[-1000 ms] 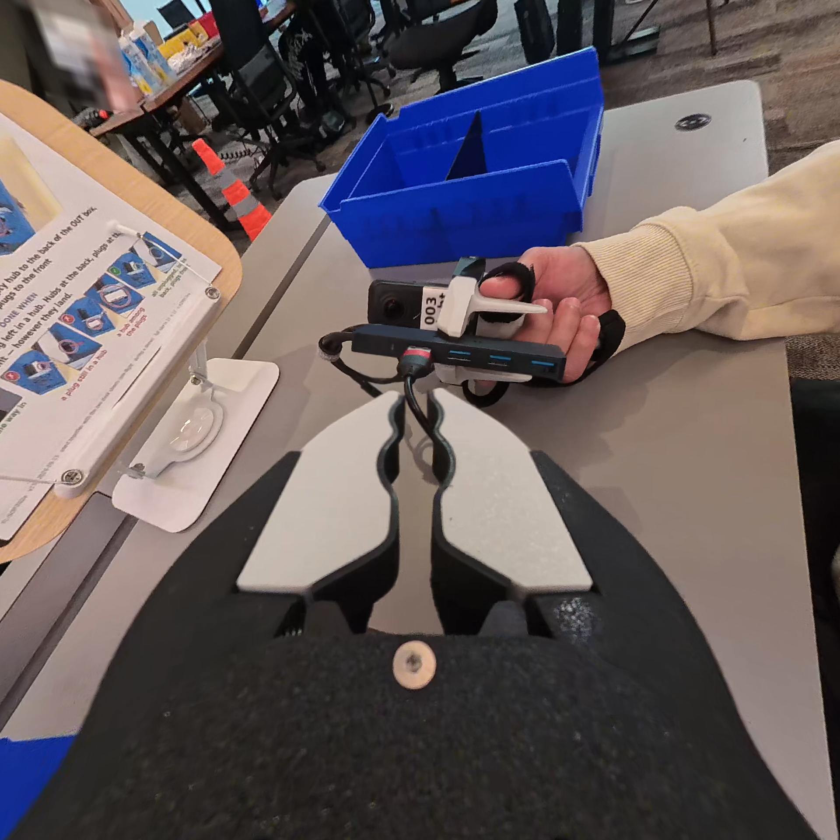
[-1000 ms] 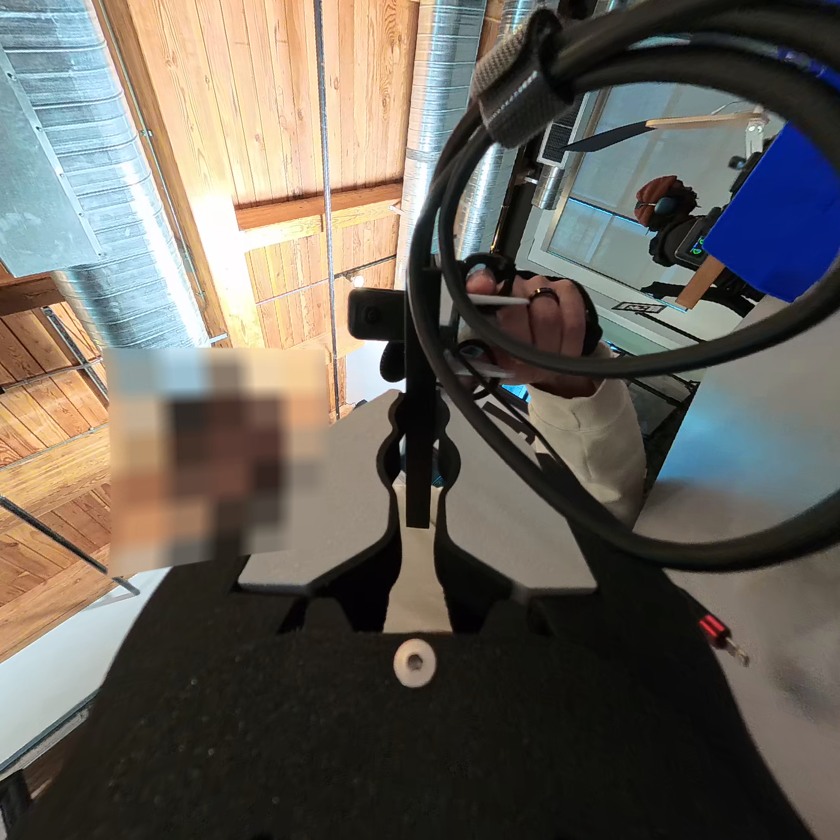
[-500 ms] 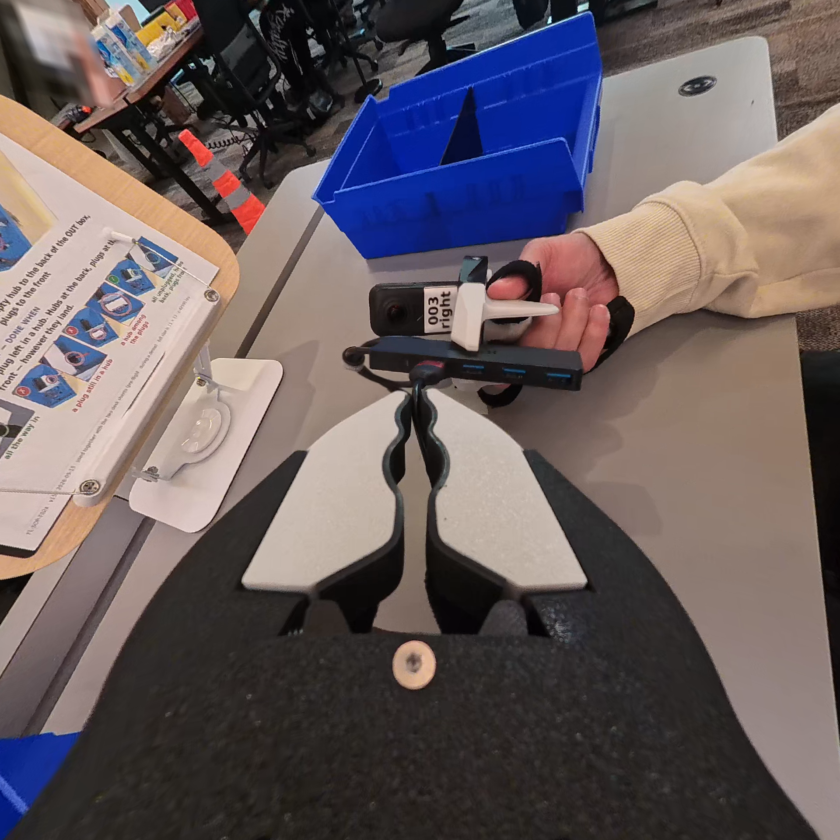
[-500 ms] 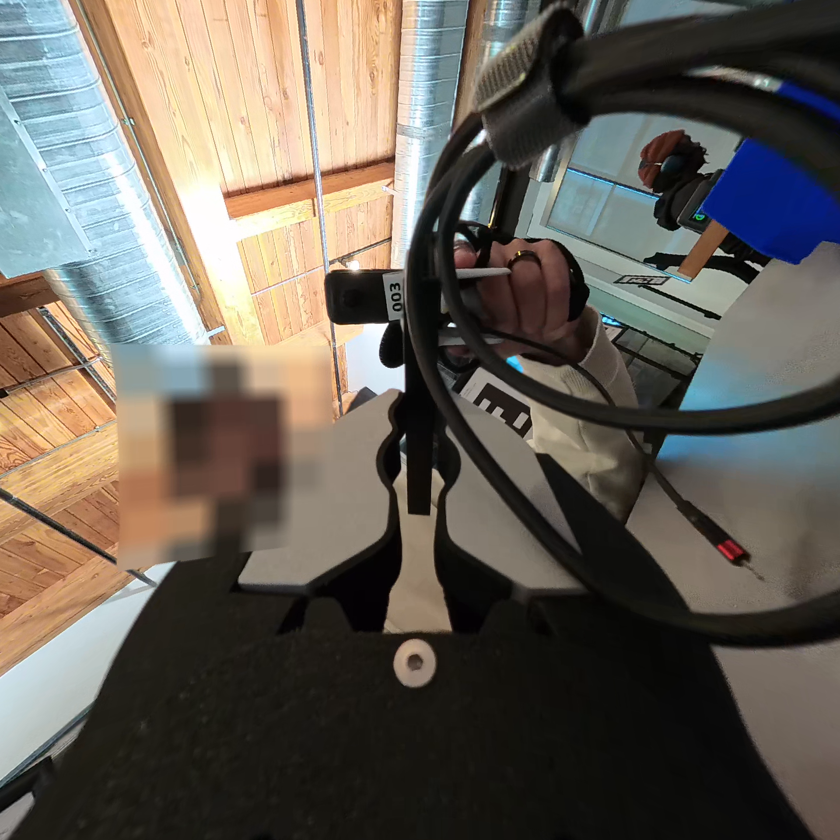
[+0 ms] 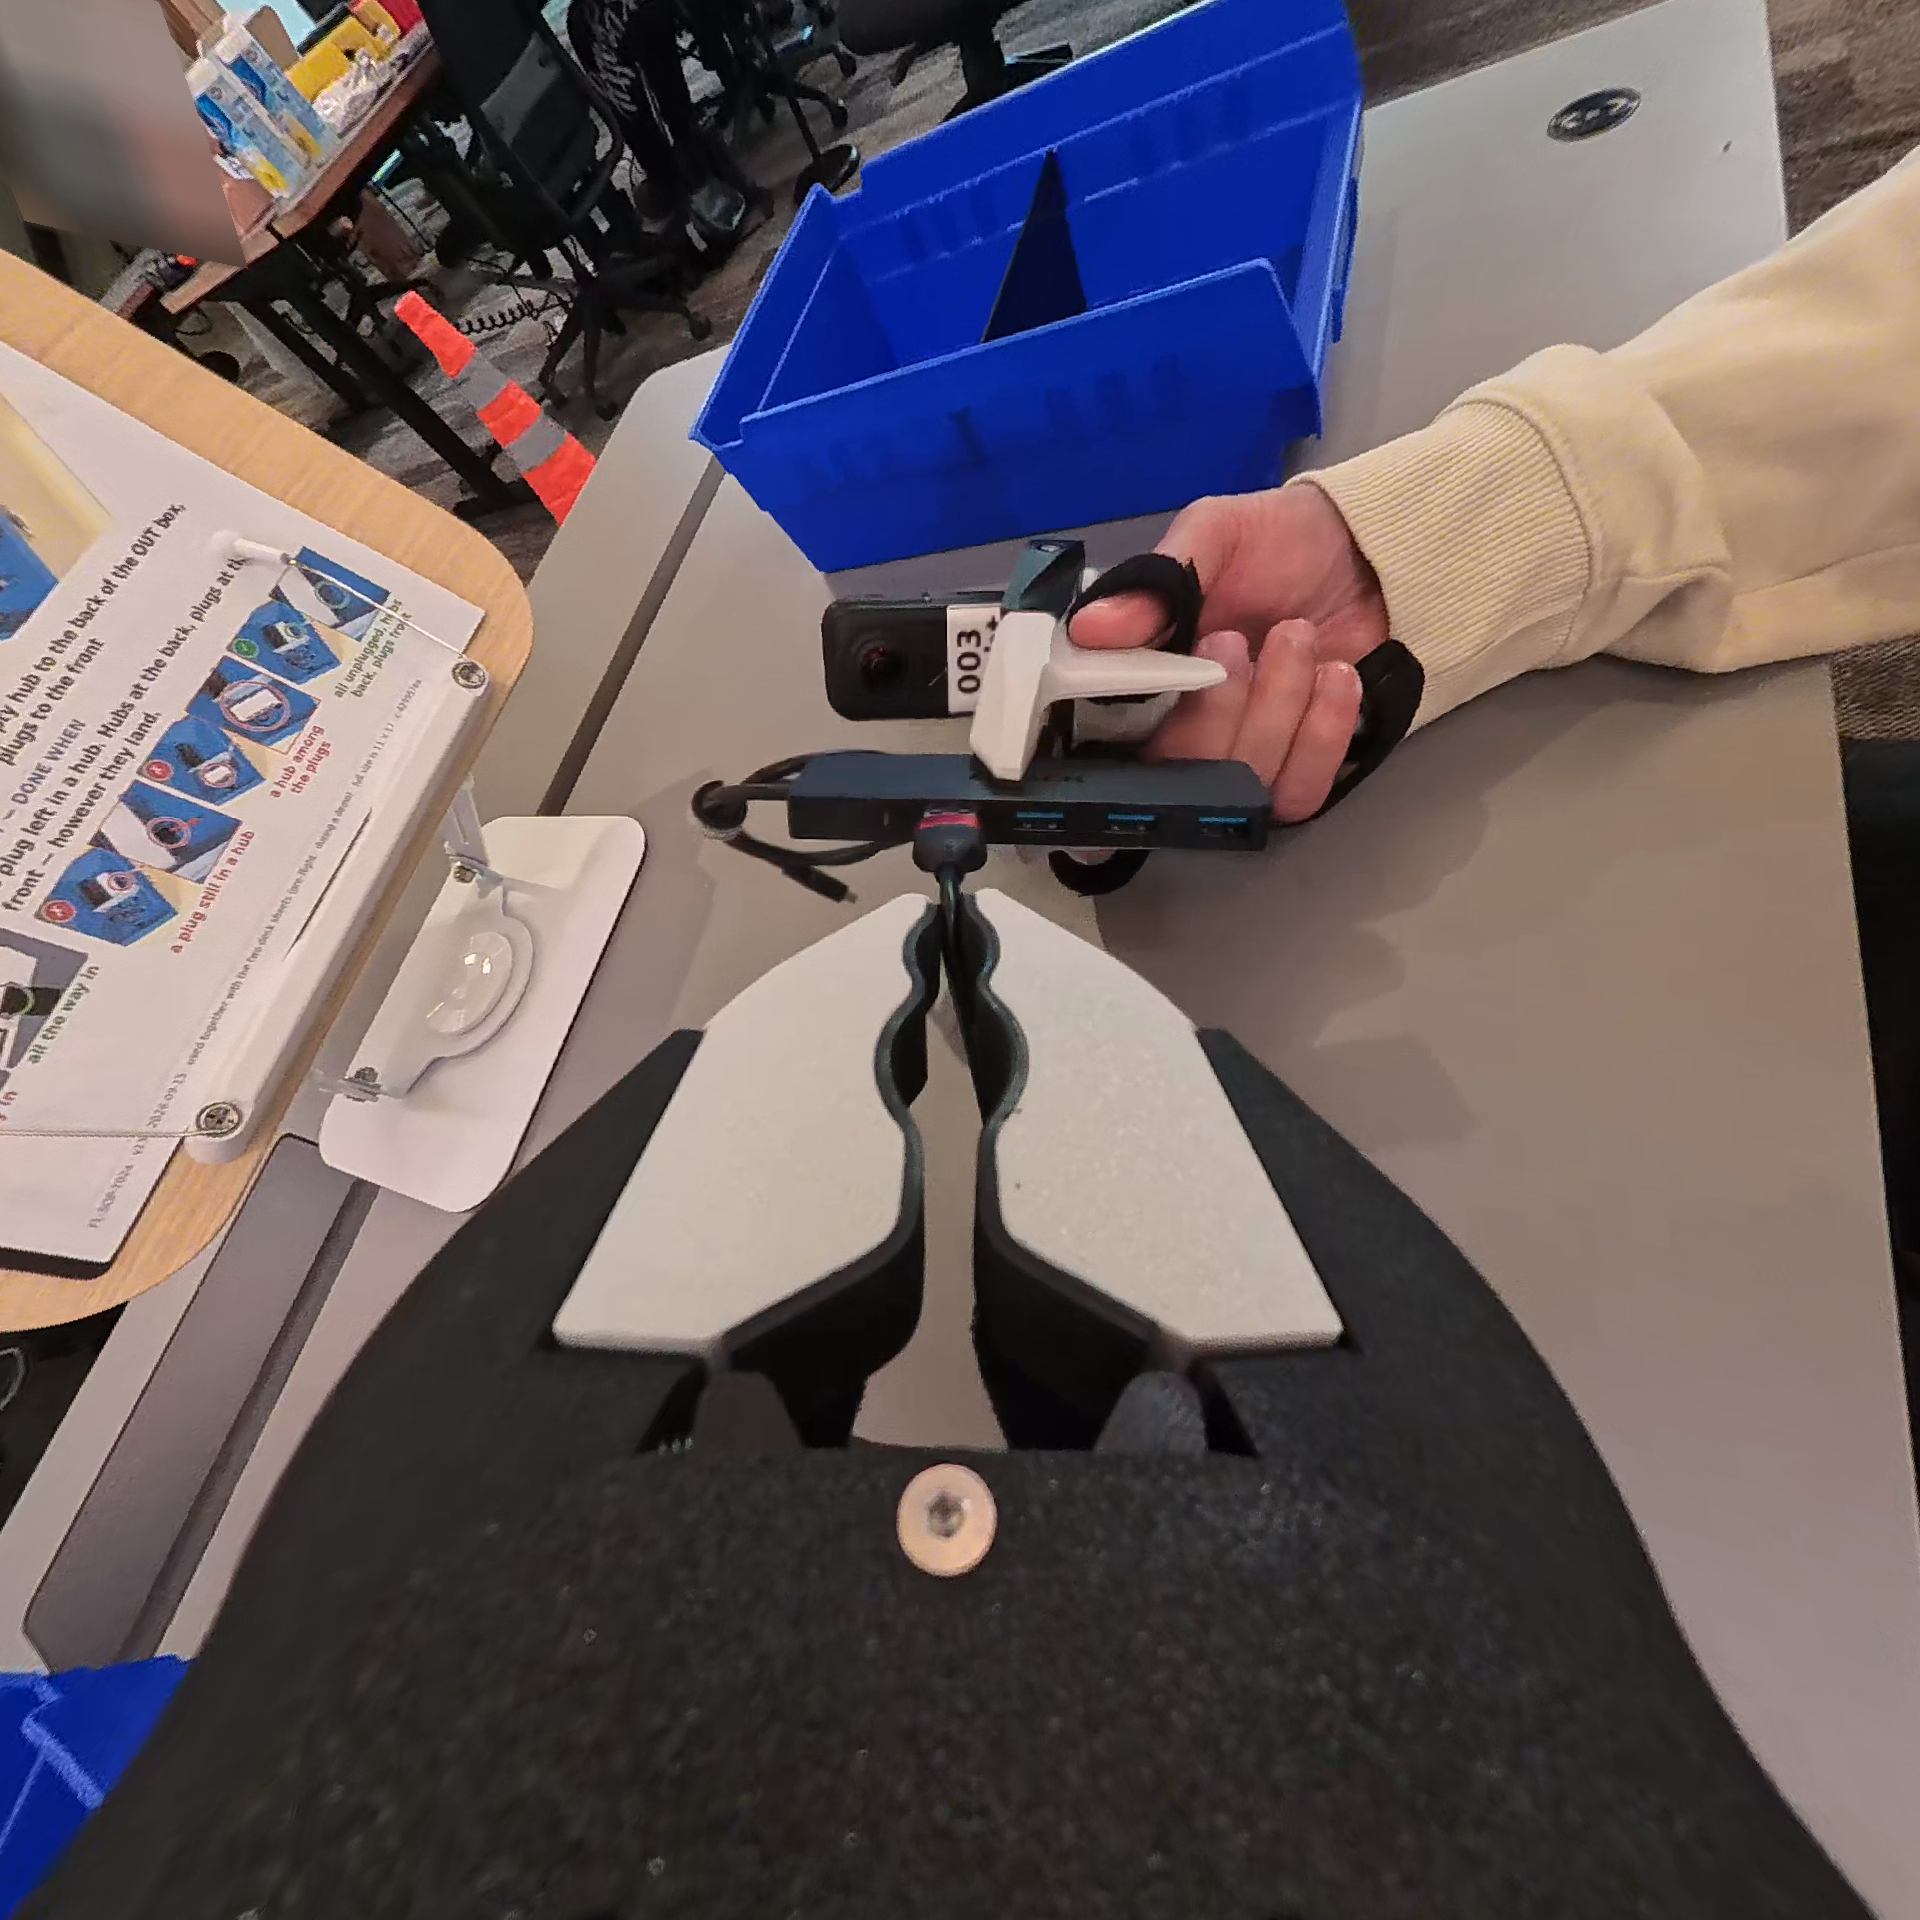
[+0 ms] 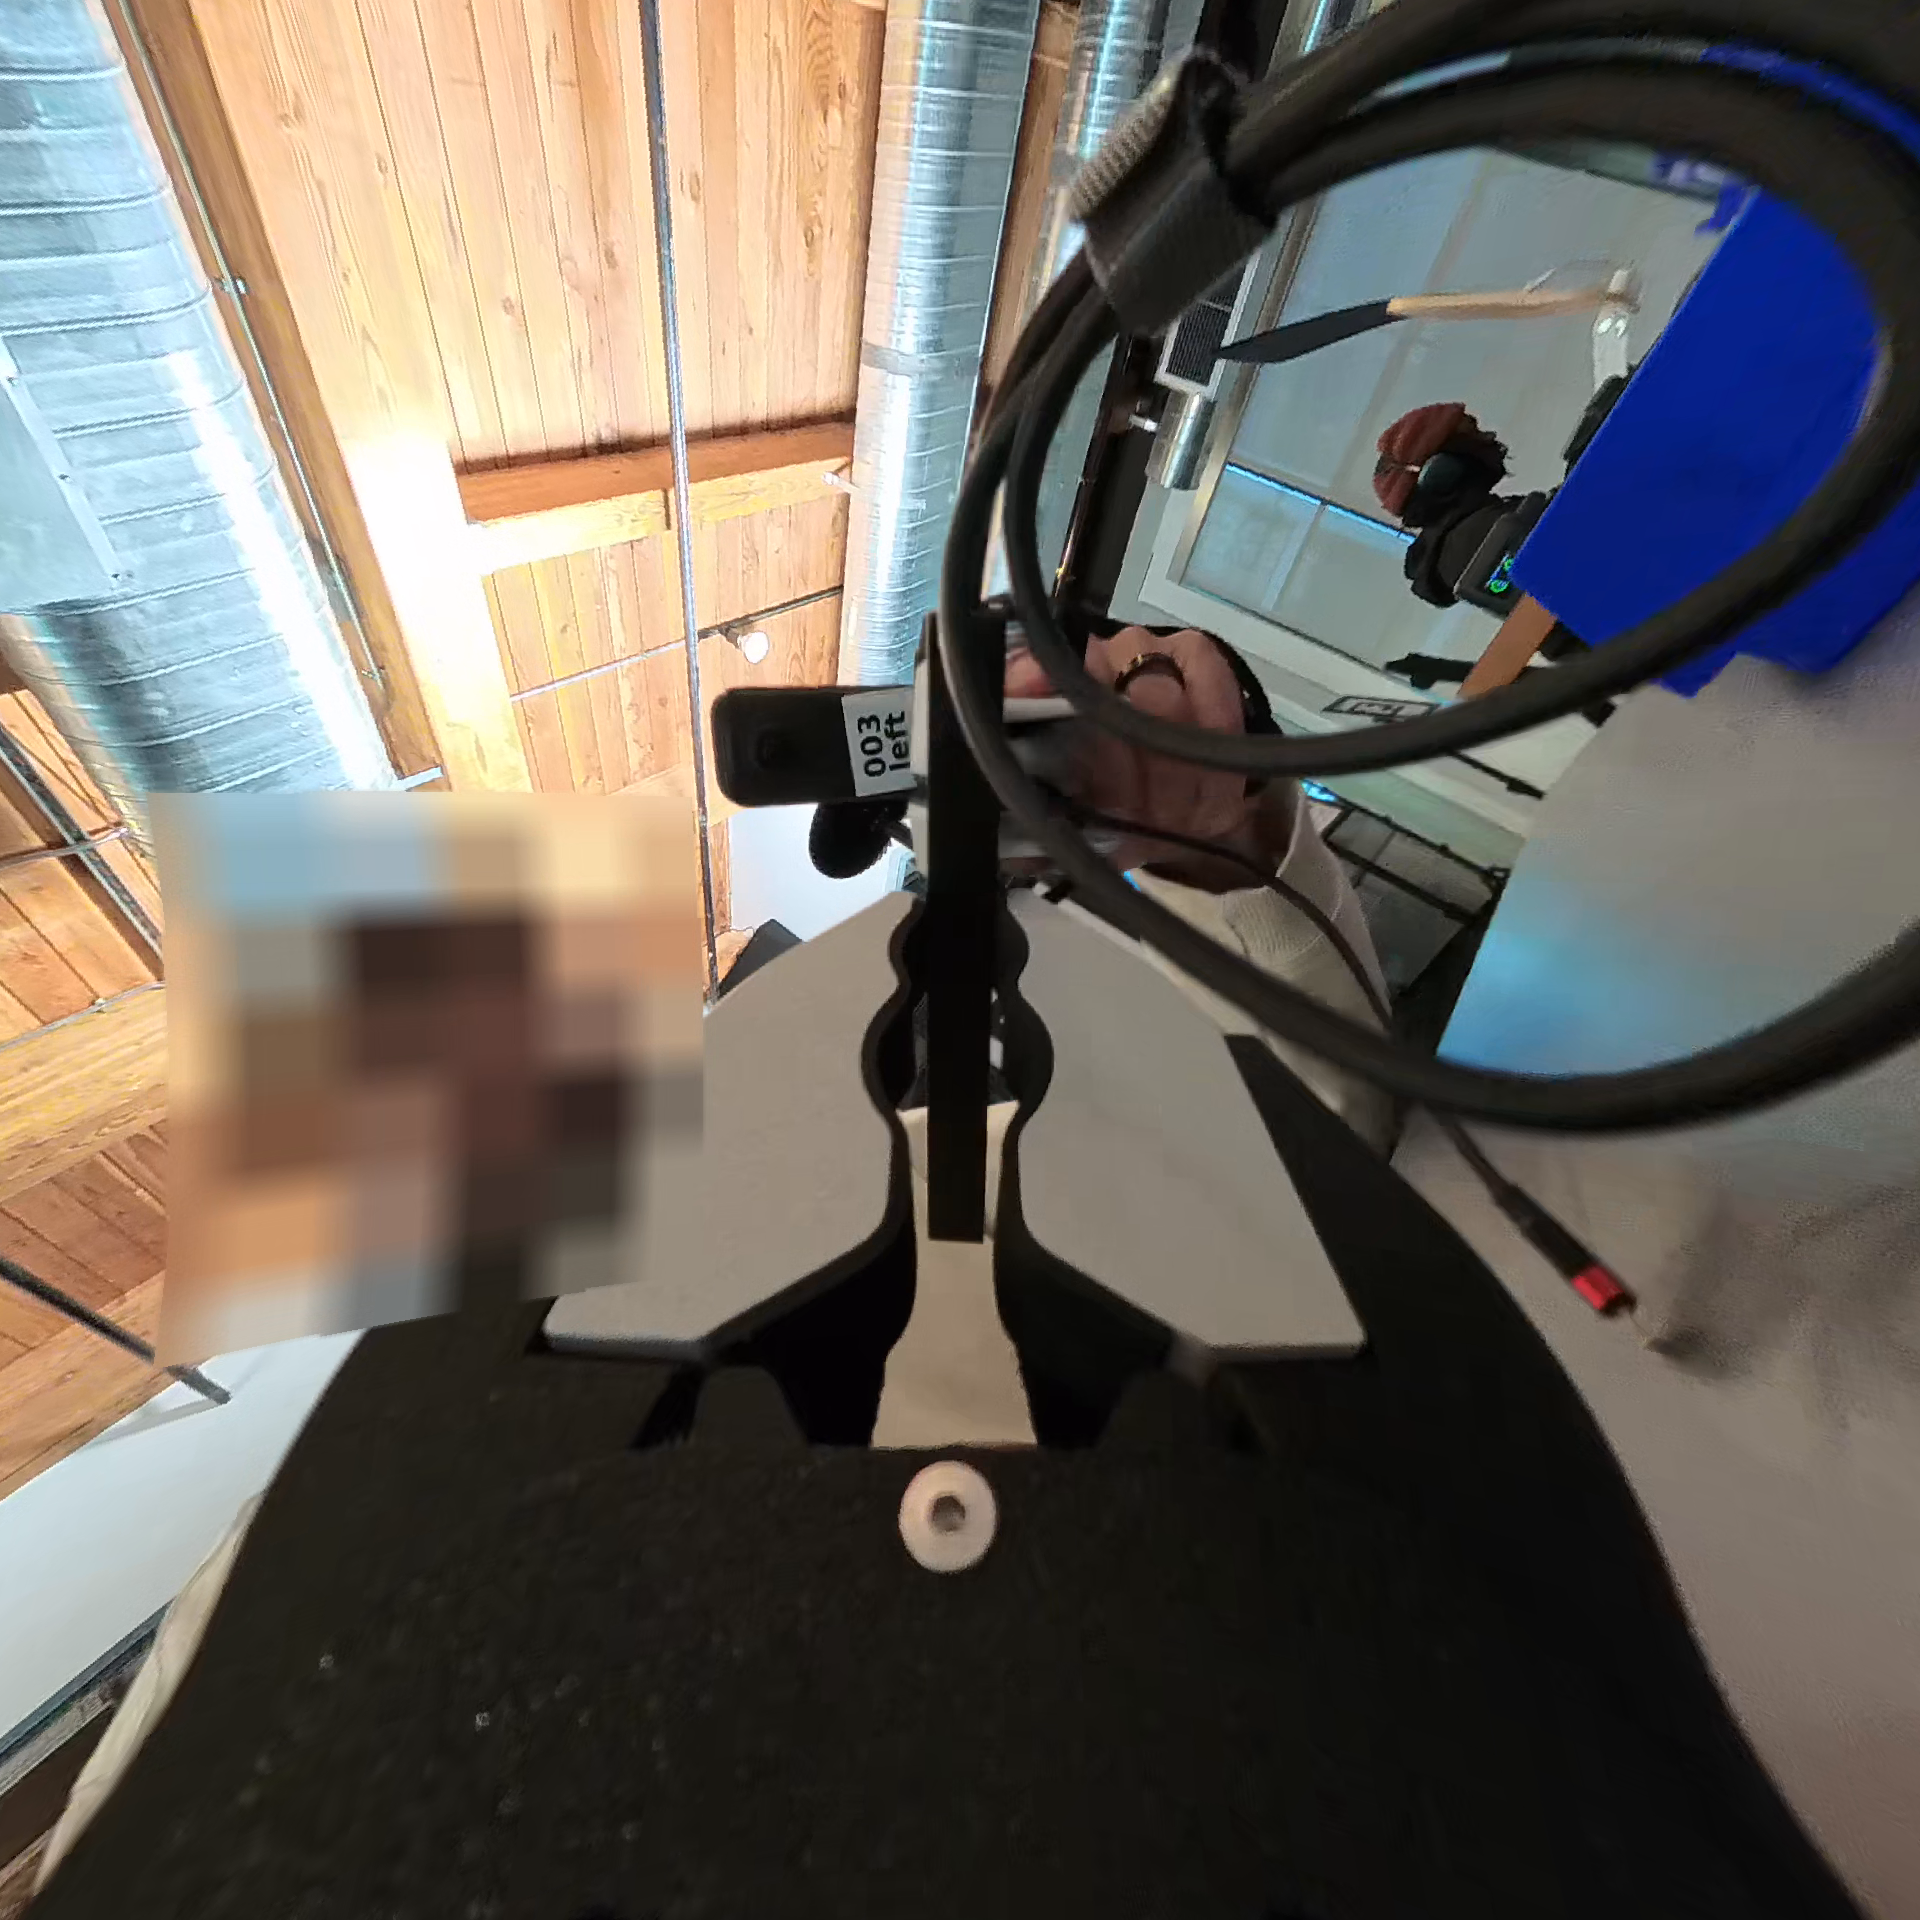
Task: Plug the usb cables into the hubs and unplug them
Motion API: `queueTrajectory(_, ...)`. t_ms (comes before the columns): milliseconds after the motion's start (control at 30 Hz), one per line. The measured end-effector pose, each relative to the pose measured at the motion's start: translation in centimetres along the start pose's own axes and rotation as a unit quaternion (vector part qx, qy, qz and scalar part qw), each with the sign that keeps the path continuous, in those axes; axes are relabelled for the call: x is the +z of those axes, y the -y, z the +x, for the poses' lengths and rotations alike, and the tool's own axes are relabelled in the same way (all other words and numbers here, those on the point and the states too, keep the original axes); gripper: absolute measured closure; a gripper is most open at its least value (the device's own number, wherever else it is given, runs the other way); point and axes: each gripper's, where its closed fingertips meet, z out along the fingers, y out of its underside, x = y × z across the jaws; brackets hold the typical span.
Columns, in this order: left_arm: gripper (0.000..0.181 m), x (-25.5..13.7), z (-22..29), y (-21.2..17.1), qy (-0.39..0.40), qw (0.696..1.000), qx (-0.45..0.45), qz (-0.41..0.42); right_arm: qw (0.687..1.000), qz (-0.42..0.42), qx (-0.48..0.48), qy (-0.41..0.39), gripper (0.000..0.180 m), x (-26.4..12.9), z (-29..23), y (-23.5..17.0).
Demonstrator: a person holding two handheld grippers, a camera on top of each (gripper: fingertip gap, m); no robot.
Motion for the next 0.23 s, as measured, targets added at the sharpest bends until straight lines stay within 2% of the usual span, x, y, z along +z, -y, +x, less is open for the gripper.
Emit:
queueTrajectory(33,0.178,0.03,0.10,0.03,0.000,1.000,0.003,0.000,1.000,0.002,-0.002,0.002,0.169,-0.02,-0.07,0.10)
queueTrajectory(233,0.178,0.15,0.49,-0.27,-0.007,1.000,0.004,-0.005,1.000,0.009,-0.013,0.014,0.169,-0.10,-0.51,0.42)
